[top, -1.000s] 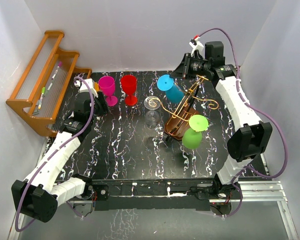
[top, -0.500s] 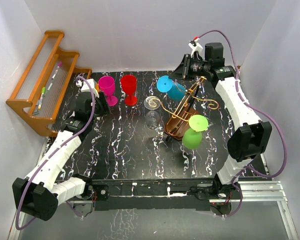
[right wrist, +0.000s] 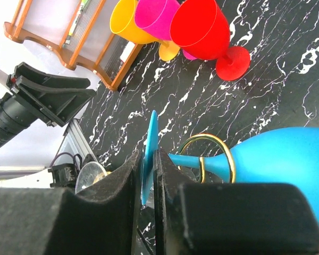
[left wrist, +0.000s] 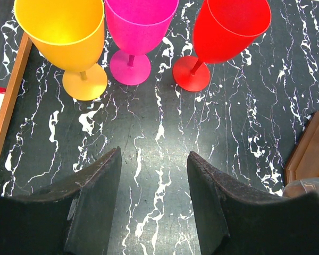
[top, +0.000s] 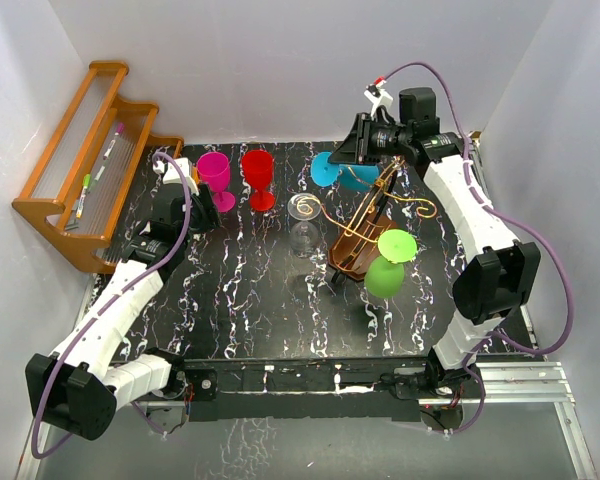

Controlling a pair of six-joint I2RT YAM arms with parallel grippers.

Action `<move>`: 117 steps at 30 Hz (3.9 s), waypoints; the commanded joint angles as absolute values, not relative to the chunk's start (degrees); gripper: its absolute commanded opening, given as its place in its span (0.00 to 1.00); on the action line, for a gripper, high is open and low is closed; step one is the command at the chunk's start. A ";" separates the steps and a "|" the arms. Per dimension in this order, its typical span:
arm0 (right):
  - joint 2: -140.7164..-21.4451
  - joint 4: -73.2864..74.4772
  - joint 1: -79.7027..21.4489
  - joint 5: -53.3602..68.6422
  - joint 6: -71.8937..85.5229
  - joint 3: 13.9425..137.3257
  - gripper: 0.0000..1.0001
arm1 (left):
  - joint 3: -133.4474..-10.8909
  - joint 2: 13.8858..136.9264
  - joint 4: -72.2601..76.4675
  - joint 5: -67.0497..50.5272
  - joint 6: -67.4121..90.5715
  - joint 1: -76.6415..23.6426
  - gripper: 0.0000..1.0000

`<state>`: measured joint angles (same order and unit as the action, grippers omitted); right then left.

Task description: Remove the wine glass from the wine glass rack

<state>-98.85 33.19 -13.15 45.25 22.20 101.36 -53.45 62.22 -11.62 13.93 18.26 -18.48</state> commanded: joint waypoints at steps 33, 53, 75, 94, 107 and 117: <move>-91.55 22.12 -12.62 32.96 30.37 94.44 0.08 | -55.11 61.79 -12.04 13.17 18.63 -18.21 0.51; -86.40 28.12 -13.76 41.85 26.45 90.42 0.08 | -55.16 62.14 -11.96 12.62 18.81 -18.22 0.51; -108.77 27.91 -31.29 32.04 12.96 122.63 0.08 | -55.31 55.37 -15.58 15.43 24.43 -18.19 0.58; -70.99 1.09 -51.69 19.69 -21.10 69.53 0.08 | -75.98 49.63 -32.42 22.91 29.27 -18.19 0.68; -55.65 -10.37 -75.48 -0.64 -55.92 36.45 0.08 | -87.52 57.59 -40.17 4.16 30.49 -18.20 0.73; -66.15 -38.68 -88.81 -26.63 -79.96 21.66 0.08 | -85.27 63.52 -47.38 -19.77 27.76 -18.22 0.72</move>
